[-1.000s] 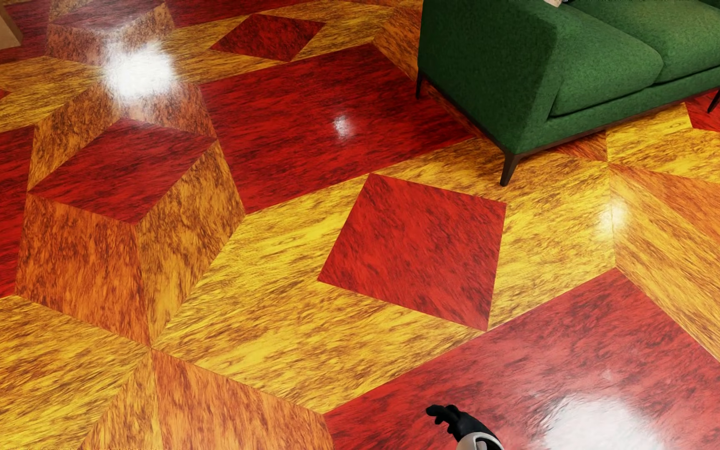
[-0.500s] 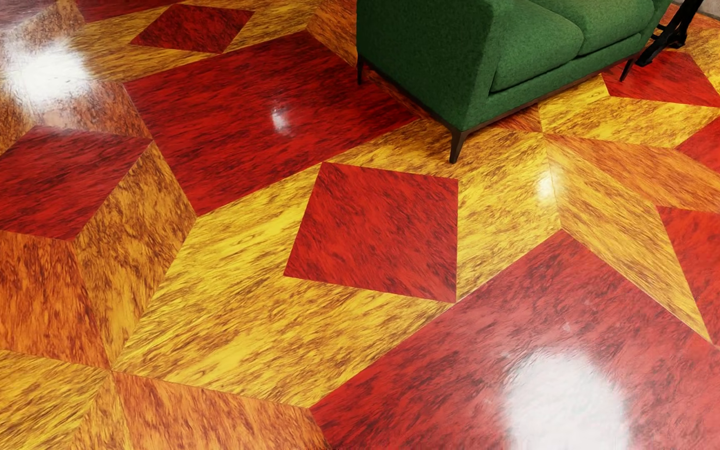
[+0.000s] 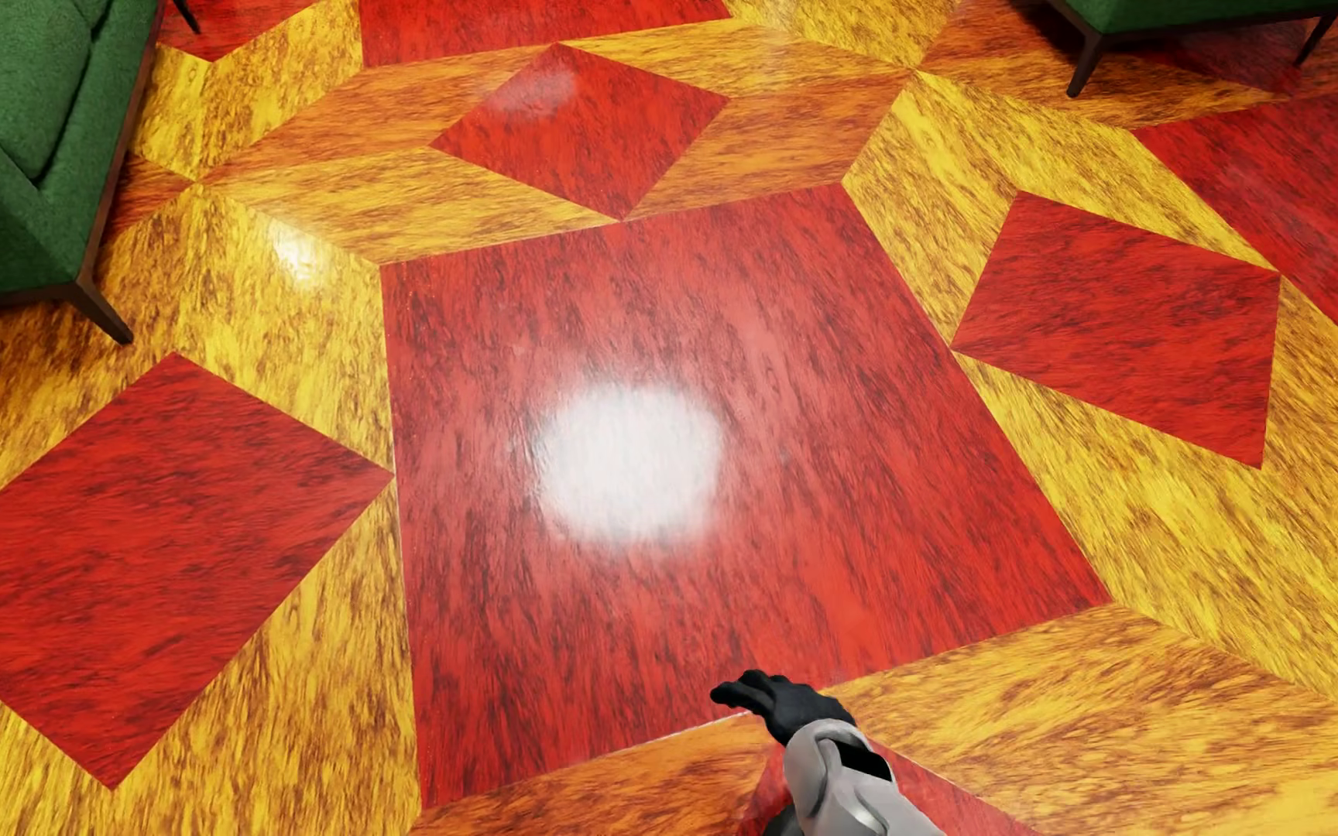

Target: Head to sofa

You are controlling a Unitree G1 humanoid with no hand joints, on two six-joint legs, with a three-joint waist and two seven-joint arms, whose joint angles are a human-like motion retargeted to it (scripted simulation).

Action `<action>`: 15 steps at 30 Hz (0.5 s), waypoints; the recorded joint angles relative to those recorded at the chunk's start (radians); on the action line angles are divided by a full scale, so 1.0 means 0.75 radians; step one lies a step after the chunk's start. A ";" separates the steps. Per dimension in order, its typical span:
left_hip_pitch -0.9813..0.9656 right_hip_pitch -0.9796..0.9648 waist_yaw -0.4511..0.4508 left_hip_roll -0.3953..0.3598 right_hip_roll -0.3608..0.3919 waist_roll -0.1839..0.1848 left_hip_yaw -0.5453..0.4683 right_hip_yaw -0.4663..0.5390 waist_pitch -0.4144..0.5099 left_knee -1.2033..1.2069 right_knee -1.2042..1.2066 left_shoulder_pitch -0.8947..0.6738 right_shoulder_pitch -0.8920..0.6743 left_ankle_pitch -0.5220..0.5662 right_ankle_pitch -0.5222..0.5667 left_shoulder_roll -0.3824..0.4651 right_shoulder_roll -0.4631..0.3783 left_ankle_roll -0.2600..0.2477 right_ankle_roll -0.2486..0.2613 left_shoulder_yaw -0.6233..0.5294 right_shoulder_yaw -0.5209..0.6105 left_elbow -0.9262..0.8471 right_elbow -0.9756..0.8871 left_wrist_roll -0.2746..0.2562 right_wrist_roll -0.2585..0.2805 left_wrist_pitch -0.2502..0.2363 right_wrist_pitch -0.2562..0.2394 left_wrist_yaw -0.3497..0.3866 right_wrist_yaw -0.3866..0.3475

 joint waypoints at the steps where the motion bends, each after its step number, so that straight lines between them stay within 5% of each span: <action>1: 0.026 0.018 -0.019 0.038 -0.022 0.005 0.087 0.053 -0.003 -0.041 0.137 0.007 0.038 0.030 -0.004 0.009 -0.026 0.002 -0.014 -0.004 0.036 0.009 0.032 0.006 -0.012 0.000 0.018 0.005 0.033; 3: 0.064 0.081 -0.048 0.116 -0.065 0.014 0.244 0.160 -0.012 -0.100 0.360 0.020 0.124 0.087 -0.027 0.029 -0.087 0.004 -0.011 -0.004 0.025 -0.014 0.116 0.005 0.006 -0.028 0.067 0.029 0.053; 5: 0.083 0.216 -0.058 0.188 -0.135 0.015 0.386 0.169 -0.028 -0.129 0.428 0.025 0.225 0.139 -0.056 0.042 -0.128 0.001 -0.067 0.006 -0.143 -0.065 0.208 -0.023 0.096 -0.062 0.156 0.085 -0.025; 6: 0.093 0.320 -0.055 0.221 -0.183 0.011 0.454 0.095 -0.038 -0.143 0.397 0.020 0.275 0.166 -0.071 0.045 -0.142 -0.003 -0.114 0.012 -0.264 -0.094 0.246 -0.043 0.160 -0.075 0.200 0.108 -0.079; 8: 0.114 0.609 -0.026 0.294 -0.277 0.000 0.599 -0.297 -0.061 -0.160 0.250 0.003 0.358 0.226 -0.103 0.047 -0.185 -0.017 -0.205 0.029 -0.427 -0.152 0.285 -0.100 0.237 -0.101 0.234 0.143 -0.122; 9: 0.126 0.749 -0.009 0.348 -0.282 -0.005 0.673 -0.528 -0.072 -0.159 0.170 0.001 0.386 0.259 -0.088 0.051 -0.211 -0.026 -0.182 0.056 -0.443 -0.175 0.287 -0.133 0.235 -0.123 0.233 0.161 -0.100; 10: 0.144 0.844 0.000 0.413 -0.244 -0.008 0.750 -0.701 -0.078 -0.161 0.085 0.002 0.384 0.297 -0.019 0.042 -0.220 -0.049 0.095 0.101 -0.403 -0.203 0.293 -0.171 0.199 -0.134 0.232 0.187 -0.064; 11: 0.180 0.797 -0.012 0.492 -0.180 -0.005 0.822 -0.640 -0.075 -0.177 0.056 0.024 0.356 0.337 -0.032 0.044 -0.225 -0.048 0.218 0.164 -0.340 -0.245 0.299 -0.212 0.157 -0.146 0.211 0.211 -0.004; 13: 0.219 0.631 -0.038 0.713 0.005 0.025 0.846 -0.389 -0.062 -0.142 0.066 0.098 0.239 0.269 -0.104 0.012 -0.167 -0.013 0.147 0.311 -0.209 -0.327 0.330 -0.294 0.065 -0.135 0.189 0.256 0.124; 14: 0.201 0.564 -0.039 0.796 0.113 0.042 0.709 -0.264 -0.056 -0.111 0.070 0.123 0.202 0.173 -0.141 -0.012 -0.144 -0.005 0.114 0.362 -0.168 -0.335 0.296 -0.311 0.032 -0.123 0.151 0.256 0.204; 15: 0.142 0.521 -0.031 0.817 0.218 0.056 0.431 -0.145 -0.051 -0.081 0.066 0.144 0.183 0.094 -0.174 -0.024 -0.131 0.051 0.079 0.383 -0.159 -0.317 0.236 -0.297 0.011 -0.106 0.105 0.228 0.270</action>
